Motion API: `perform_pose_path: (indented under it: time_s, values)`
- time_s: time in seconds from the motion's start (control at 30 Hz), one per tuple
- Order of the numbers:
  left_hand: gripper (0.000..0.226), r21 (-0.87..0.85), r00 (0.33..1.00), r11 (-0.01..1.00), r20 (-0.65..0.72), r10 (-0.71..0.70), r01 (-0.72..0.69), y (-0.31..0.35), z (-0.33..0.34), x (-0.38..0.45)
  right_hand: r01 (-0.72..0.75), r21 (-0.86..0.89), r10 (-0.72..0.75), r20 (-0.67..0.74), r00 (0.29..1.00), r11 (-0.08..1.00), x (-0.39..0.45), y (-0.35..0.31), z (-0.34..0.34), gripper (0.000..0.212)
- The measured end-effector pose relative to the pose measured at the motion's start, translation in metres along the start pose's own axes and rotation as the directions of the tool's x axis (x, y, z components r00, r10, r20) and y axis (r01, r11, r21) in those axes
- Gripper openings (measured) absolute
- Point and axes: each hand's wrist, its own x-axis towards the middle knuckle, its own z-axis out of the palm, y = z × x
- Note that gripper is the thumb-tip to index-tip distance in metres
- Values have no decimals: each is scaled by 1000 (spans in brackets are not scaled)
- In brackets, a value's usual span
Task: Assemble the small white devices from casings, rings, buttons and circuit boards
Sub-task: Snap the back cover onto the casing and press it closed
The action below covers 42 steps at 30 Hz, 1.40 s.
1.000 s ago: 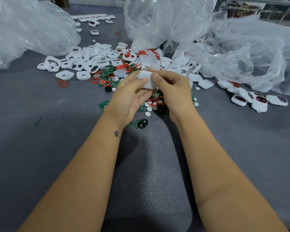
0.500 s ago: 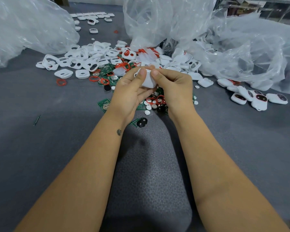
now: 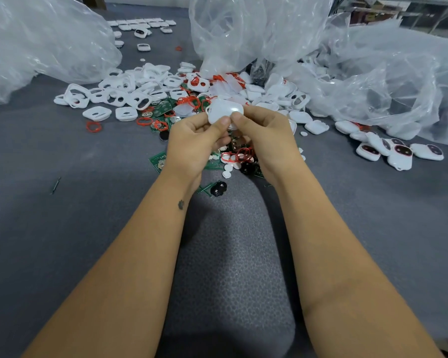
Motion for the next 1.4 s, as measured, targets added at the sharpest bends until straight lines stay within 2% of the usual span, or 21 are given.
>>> perform_pose_path:
  time_s: [0.07,0.2,0.33,0.47,0.6,0.63,0.73,0.8,0.9,1.03,1.1,1.3,1.4]
  values:
    - [11,8,1000,1000,-6,-4,4,0,1,-1,23,-59,-25,-22,999,998,-1,-1,1,10]
    - [11,-18,1000,1000,-17,-6,6,1,3,-2,46,-117,-58,-101,993,992,-1,1,6,17]
    - [10,-144,998,988,-28,-55,51,3,5,-2,62,-34,-65,-74,995,997,-1,0,6,7]
    - [18,-266,993,958,-11,-115,108,5,4,-2,28,32,-27,-40,999,999,0,0,5,22]
    - [11,-55,998,997,-50,-49,46,2,5,-2,50,59,-43,-116,992,997,0,-1,3,13]
    - [9,-53,998,998,-48,-41,38,1,7,-3,48,84,-36,-139,990,995,0,-2,3,13]
    - [11,-253,997,965,-20,-72,65,2,10,-4,37,152,-15,-146,989,988,0,-3,3,18]
    - [15,-330,995,939,11,-98,96,4,9,-3,38,115,-23,-124,992,993,-1,-2,5,13]
    - [15,-226,991,966,48,-121,129,4,11,-4,38,55,-29,-147,989,998,-1,-2,5,9]
    - [14,-119,996,992,-61,-58,51,3,8,-1,99,-79,-110,-140,984,992,-1,0,4,14]
    - [15,-105,997,994,-74,-37,29,4,4,-1,116,-116,-130,-121,984,986,-1,2,3,15]
    - [13,-146,998,989,-67,-4,-6,3,1,1,123,-104,-128,-42,991,987,0,5,0,18]
    - [17,-96,999,994,-2,50,-49,0,-4,3,148,8,-148,-43,988,989,-1,4,0,18]
